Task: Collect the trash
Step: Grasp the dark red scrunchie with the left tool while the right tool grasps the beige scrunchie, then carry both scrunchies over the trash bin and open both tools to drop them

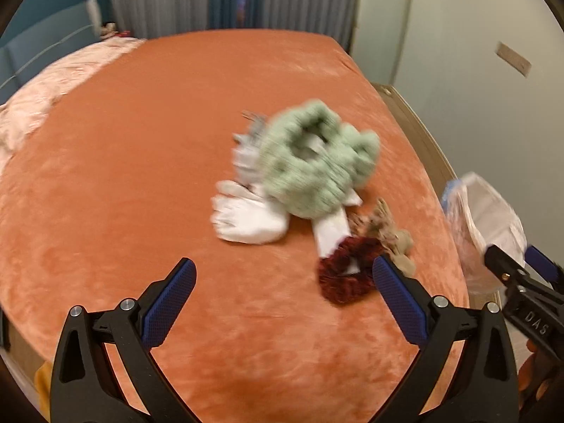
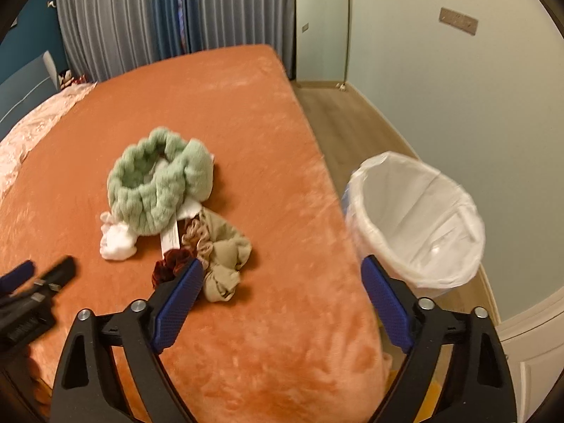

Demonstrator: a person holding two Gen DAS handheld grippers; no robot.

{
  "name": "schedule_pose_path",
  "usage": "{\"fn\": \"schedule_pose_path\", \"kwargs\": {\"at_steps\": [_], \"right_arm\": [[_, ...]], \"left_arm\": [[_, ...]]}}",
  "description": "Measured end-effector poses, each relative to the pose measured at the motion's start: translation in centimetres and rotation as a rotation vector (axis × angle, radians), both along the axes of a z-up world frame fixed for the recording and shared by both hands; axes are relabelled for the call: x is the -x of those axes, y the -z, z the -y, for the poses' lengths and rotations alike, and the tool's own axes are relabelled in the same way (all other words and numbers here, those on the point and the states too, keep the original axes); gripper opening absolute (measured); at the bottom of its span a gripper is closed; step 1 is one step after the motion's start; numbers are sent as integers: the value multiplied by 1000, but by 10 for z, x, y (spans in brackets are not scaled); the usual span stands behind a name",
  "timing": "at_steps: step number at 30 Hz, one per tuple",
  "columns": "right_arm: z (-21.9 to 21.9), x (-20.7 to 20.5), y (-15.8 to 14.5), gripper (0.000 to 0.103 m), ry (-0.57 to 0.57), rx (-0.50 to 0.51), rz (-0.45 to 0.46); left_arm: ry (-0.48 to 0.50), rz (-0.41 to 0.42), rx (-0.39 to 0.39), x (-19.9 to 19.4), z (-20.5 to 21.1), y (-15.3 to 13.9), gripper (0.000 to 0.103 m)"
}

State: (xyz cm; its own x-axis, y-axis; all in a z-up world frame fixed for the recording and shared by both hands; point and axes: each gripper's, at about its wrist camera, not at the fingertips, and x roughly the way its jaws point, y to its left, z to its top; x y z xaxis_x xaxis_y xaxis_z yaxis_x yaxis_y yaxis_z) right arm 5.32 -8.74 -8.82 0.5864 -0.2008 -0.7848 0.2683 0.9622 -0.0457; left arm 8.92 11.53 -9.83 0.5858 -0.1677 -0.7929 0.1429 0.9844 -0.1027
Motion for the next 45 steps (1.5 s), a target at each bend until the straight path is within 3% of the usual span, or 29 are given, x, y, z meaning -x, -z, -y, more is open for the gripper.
{"fn": "schedule_pose_path", "kwargs": {"at_steps": [6,9,11,13,15,20,22,26,29,35,45], "right_arm": [[-2,-14,31,78,-4,-5,-38],[1,-26,52,71,1,-57,-78],[2,-33,62,61,3,-78,-100],[0,-41,73,56,-10,-88,-119],[-1,-45,81,52,-24,-110,-131],[-7,-54,97,42,-56,-229,-152],[-9,-56,104,37,-65,-261,-163],[-9,-59,117,16,-73,-349,-181],[-12,-57,110,11,-84,-344,-173],[-9,-47,77,8,-89,-307,-122],[26,-22,-2,8,-54,-291,16]], "left_arm": [[97,-98,30,-28,35,60,93],[103,-149,36,-40,38,83,80],[99,-201,83,-47,34,96,68],[84,-236,132,-51,29,105,65],[77,-260,167,-54,26,110,60],[96,-310,263,-57,17,118,26],[96,-313,268,-55,16,117,22],[104,-298,270,-51,14,110,15],[110,-281,265,-46,15,100,14],[114,-224,257,-37,20,68,12],[208,-59,265,-22,64,-26,12]]}}
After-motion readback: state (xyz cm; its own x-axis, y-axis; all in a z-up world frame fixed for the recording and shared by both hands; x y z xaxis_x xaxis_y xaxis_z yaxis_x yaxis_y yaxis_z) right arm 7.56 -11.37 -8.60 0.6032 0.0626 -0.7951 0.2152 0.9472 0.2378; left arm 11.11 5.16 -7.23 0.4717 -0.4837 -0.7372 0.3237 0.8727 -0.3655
